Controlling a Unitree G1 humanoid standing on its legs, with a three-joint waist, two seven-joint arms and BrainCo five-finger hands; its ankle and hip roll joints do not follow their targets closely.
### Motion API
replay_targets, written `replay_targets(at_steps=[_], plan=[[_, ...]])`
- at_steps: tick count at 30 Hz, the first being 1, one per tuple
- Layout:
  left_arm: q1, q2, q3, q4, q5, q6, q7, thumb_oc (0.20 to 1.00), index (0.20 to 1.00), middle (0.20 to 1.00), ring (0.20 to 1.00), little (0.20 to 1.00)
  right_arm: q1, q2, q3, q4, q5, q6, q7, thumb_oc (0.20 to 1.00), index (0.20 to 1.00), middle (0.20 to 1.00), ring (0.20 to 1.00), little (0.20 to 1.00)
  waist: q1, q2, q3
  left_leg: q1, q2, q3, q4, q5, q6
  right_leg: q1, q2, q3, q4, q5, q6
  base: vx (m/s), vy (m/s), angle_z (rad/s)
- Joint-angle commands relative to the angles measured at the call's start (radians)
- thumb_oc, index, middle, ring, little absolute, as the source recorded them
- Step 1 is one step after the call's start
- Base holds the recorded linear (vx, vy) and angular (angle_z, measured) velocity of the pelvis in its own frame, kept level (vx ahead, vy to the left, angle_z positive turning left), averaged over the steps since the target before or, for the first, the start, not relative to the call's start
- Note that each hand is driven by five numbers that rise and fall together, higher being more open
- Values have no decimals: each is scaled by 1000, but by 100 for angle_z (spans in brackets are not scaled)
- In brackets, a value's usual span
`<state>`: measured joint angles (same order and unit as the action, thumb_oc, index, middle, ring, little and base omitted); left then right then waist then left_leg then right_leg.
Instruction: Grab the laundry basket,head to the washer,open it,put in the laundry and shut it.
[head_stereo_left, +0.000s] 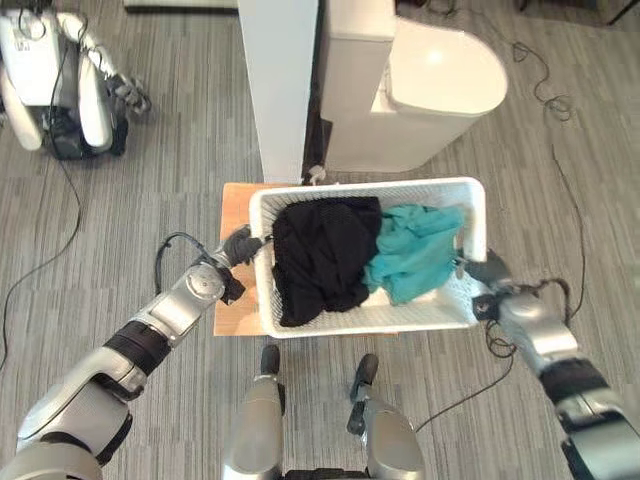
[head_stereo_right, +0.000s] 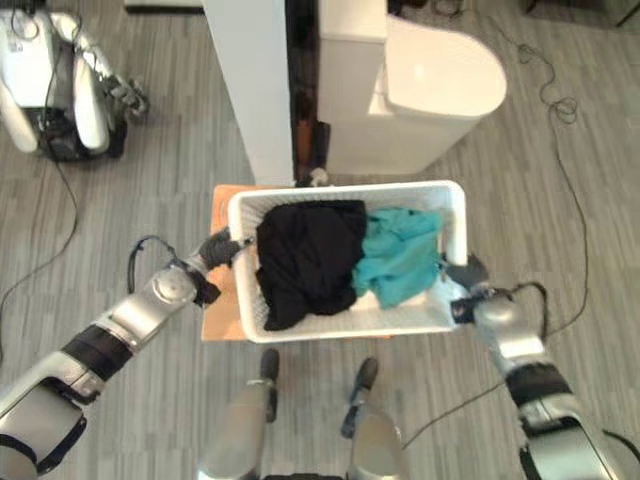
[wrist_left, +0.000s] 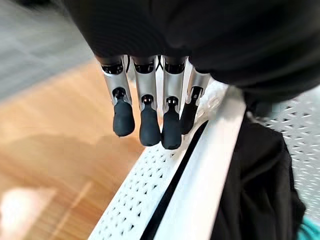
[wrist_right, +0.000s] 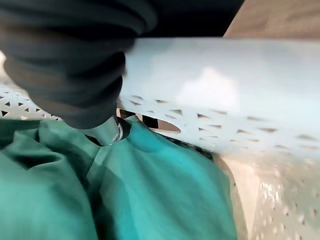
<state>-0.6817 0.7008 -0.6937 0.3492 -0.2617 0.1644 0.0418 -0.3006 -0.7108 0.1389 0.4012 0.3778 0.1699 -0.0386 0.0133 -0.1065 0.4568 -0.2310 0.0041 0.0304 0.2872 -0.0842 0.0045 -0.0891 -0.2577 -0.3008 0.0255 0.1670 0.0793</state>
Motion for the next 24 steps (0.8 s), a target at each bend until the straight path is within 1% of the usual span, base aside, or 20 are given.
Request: replay_targets(at_steps=[1, 2, 3, 4, 5, 6, 7, 8, 9, 11, 13, 14, 15, 16, 17, 19, 21, 22, 23, 24], plan=[[-31, -33, 70, 3, -26, -83, -63, 200, 200, 200, 200, 200, 114, -186, -123, 13, 47, -38, 65, 200, 200, 200, 200, 200, -28, 49, -93, 91, -31, 19, -124, -30, 24, -11, -64, 40, 104, -68, 120, -75, 100, -29], [-32, -35, 68, 4, -25, -83, -63, 200, 200, 200, 200, 200, 120, -186, -128, 9, 47, -36, 65, 200, 200, 200, 200, 200, -24, 50, -94, 91, -32, 22, -125, -29, 25, -12, -65, 43, 102, -65, 121, -199, 159, -33], [-28, -46, 78, 25, -12, -78, -67, 200, 200, 200, 200, 200, 158, -179, -144, -21, 38, -32, 77, 200, 200, 200, 200, 200, -34, 48, -87, 91, -23, 64, -126, -32, 28, -43, -90, 18, 101, 5, 136, -124, 68, -25], [-29, -48, 77, 26, -11, -79, -68, 200, 200, 200, 200, 200, 162, -179, -147, -24, 37, -31, 77, 200, 200, 200, 200, 200, -31, 49, -88, 91, -23, 66, -126, -32, 28, -44, -89, 20, 101, 6, 137, -186, 112, -40], [-29, -46, 88, 29, -6, -79, -67, 200, 200, 200, 200, 200, 191, -177, -161, -50, 36, -28, 83, 200, 200, 200, 200, 200, -33, 51, -85, 91, -12, 85, -131, -28, 29, -51, -88, -12, 112, -11, 132, -205, 167, -89], [-14, -36, 108, 19, -2, -70, -73, 200, 200, 200, 200, 200, 261, -161, -181, -103, 31, -24, 98, 200, 200, 200, 200, 200, -18, 61, -89, 89, 15, 136, -135, -17, 36, -41, -66, -89, 197, -87, 113, -203, 164, -102], [-13, -36, 107, 18, -1, -69, -73, 200, 200, 200, 200, 200, 265, -160, -183, -106, 30, -23, 98, 200, 200, 200, 200, 200, -15, 60, -91, 89, 15, 138, -134, -18, 35, -45, -67, -86, 204, -91, 113, -175, 223, -137], [8, -11, 131, 3, -6, -56, -85, 200, 200, 200, 200, 200, 296, -135, -178, -131, 37, -20, 123, 200, 200, 200, 200, 200, -3, 65, -109, 91, 33, 180, -138, -20, 44, -11, -25, -135, 285, -174, 113, -71, 112, -133], [32, 7, 145, -11, -8, -49, -91, 200, 200, 200, 200, 200, 314, -123, -174, -141, 38, -14, 133, 200, 200, 200, 200, 200, 10, 59, -121, 93, 41, 211, -139, -21, 45, 1, -13, -147, 328, -217, 107, -117, 119, -155], [68, 35, 177, -19, -10, -41, -96, 200, 200, 200, 200, 200, 324, -95, -154, -139, 28, -6, 154, 200, 200, 200, 200, 200, 38, 48, -143, 85, 52, 274, -147, -4, 53, 40, 15, -170, 382, -253, 107, -176, 4, -148], [93, 55, 208, -19, -11, -37, -89, 200, 200, 200, 200, 200, 316, -71, -123, -124, 18, 3, 163, 200, 200, 200, 200, 200, 66, 35, -164, 65, 57, 326, -154, 10, 55, 78, 29, -157, 385, -258, 108, -219, -43, -123], [101, 62, 219, -14, -5, -38, -92, 200, 200, 200, 200, 200, 315, -61, -110, -116, 11, 4, 167, 200, 200, 200, 200, 200, 83, 27, -172, 48, 63, 354, -154, 17, 52, 108, 33, -148, 356, -260, 104, -215, -92, -144], [98, 64, 221, -10, -3, -41, -91, 200, 200, 200, 200, 200, 313, -55, -106, -107, 15, 2, 162, 200, 200, 200, 200, 200, 94, 20, -178, 34, 74, 372, -147, 26, 46, 134, 45, -137, 316, -281, 94, -142, -83, -148], [97, 64, 220, -9, -3, -42, -91, 200, 200, 200, 200, 200, 312, -54, -106, -107, 15, 2, 161, 200, 200, 200, 200, 200, 97, 19, -178, 34, 77, 374, -145, 26, 44, 135, 48, -134, 311, -280, 92, -142, -203, -101], [90, 49, 214, 6, 13, -42, -93, 200, 200, 200, 200, 200, 323, -48, -100, -108, 33, -6, 153, 200, 200, 200, 200, 200, 111, 8, -184, -3, 111, 403, -115, 55, 21, 164, 83, -99, 214, -342, 57, -134, -238, -76], [81, 30, 206, 27, 27, -48, -91, 200, 200, 200, 200, 200, 326, -50, -88, -108, 41, -16, 151, 200, 200, 200, 200, 200, 102, 18, -181, -13, 150, 429, -108, 82, -4, 163, 113, -91, 172, -366, 36, -184, -250, -69], [68, 20, 199, 33, 41, -55, -88, 200, 200, 200, 200, 200, 337, -48, -86, -97, 47, -26, 147, 200, 200, 200, 200, 200, 86, 29, -176, -17, 182, 445, -115, 111, -29, 167, 143, -82, 127, -376, 28, -158, -181, -56], [68, 19, 198, 34, 41, -56, -88, 200, 200, 200, 200, 200, 338, -49, -87, -97, 47, -26, 147, 200, 200, 200, 200, 200, 88, 30, -175, -16, 184, 446, -116, 113, -31, 169, 146, -81, 124, -374, 26, -152, -205, -43], [54, 2, 188, 39, 45, -56, -87, 200, 200, 200, 200, 200, 358, -52, -93, -93, 47, -32, 146, 200, 200, 200, 200, 200, 74, 44, -169, -13, 213, 450, -125, 144, -53, 176, 170, -74, 92, -377, 14, -128, -182, -38], [43, -9, 182, 43, 50, -55, -86, 200, 200, 200, 200, 200, 364, -55, -94, -89, 49, -34, 142, 200, 200, 200, 200, 200, 64, 50, -165, -8, 227, 451, -133, 162, -65, 175, 180, -71, 87, -381, 11, -173, -224, -31]])
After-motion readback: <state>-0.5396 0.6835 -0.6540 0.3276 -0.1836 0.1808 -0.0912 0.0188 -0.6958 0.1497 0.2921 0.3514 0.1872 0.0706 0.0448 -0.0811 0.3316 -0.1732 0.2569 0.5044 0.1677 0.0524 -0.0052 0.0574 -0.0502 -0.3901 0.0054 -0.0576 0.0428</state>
